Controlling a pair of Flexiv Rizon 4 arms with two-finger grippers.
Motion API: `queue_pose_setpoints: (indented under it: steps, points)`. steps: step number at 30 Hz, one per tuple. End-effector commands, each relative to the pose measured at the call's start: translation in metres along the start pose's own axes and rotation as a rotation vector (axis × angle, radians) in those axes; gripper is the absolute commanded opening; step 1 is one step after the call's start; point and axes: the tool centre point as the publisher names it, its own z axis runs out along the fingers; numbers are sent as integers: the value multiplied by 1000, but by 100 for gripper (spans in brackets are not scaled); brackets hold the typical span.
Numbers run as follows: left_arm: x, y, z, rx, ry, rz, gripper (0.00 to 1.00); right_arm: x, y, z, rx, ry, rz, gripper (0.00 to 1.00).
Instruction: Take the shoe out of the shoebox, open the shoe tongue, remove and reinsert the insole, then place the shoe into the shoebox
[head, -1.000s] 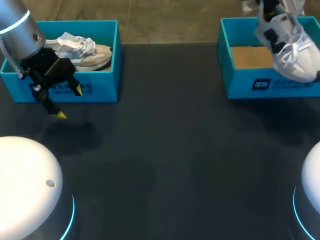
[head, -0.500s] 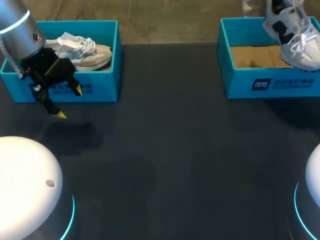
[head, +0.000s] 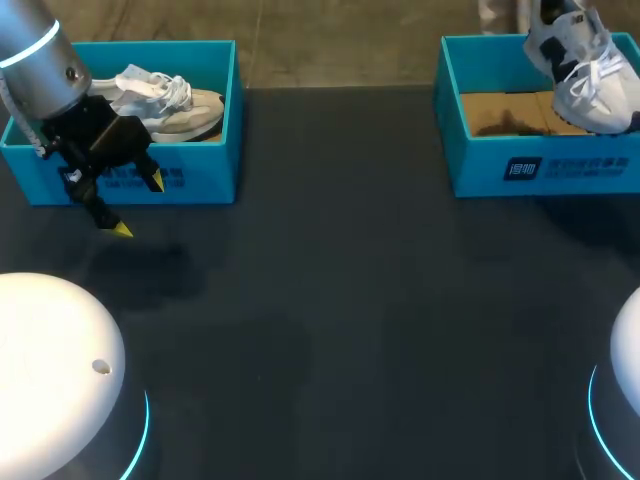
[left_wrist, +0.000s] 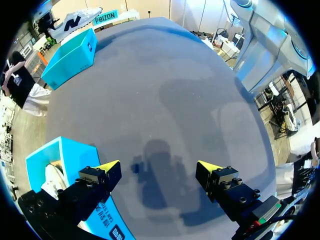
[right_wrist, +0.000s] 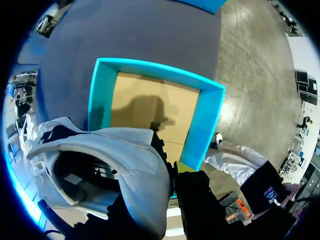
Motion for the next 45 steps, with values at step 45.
queue_pose_setpoints:
  steps: [45]
  points:
    - [0,0,0,-2,1,0,100,-26,-133,79,-72,276,915,0]
